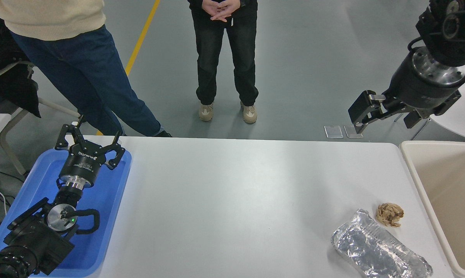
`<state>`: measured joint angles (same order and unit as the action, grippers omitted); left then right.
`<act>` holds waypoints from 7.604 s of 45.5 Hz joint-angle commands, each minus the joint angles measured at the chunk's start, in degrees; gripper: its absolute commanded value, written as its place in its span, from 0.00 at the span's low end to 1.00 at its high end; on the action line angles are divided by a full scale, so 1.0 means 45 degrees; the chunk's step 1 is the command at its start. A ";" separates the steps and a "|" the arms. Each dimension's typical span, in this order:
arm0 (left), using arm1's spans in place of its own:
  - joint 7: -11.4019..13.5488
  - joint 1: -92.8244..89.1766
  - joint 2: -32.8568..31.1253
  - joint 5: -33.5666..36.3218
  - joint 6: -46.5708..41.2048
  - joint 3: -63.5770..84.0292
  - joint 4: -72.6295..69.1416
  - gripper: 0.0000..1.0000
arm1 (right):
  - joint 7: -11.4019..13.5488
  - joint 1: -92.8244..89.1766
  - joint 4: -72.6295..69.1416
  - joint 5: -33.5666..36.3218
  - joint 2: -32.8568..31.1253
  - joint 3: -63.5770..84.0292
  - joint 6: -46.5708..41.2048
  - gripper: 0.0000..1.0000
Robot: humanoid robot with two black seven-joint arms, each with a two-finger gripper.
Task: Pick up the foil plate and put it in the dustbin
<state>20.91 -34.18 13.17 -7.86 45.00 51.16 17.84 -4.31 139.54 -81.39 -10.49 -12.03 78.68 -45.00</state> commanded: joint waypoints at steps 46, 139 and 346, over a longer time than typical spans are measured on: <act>0.0021 0.0038 0.0003 -0.0051 0.0000 -0.0001 -0.0020 1.00 | 0.0859 -0.4971 0.0079 -0.5535 -0.4182 -0.1604 0.0370 1.00; 0.0002 -0.0001 -0.0016 -0.0031 0.0000 -0.0001 -0.0020 1.00 | 0.2052 -1.7199 0.5118 -1.0911 -0.3909 -0.6273 0.8594 0.34; 0.0021 0.0018 0.0003 -0.0070 0.0000 -0.0001 -0.0020 1.00 | 0.0450 -2.1906 1.6290 -0.3899 -0.6312 -0.8714 0.8066 0.00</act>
<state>21.01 -34.08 13.18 -8.17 45.00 51.15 17.75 -3.70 45.65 -11.12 -28.08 -42.66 42.21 -11.97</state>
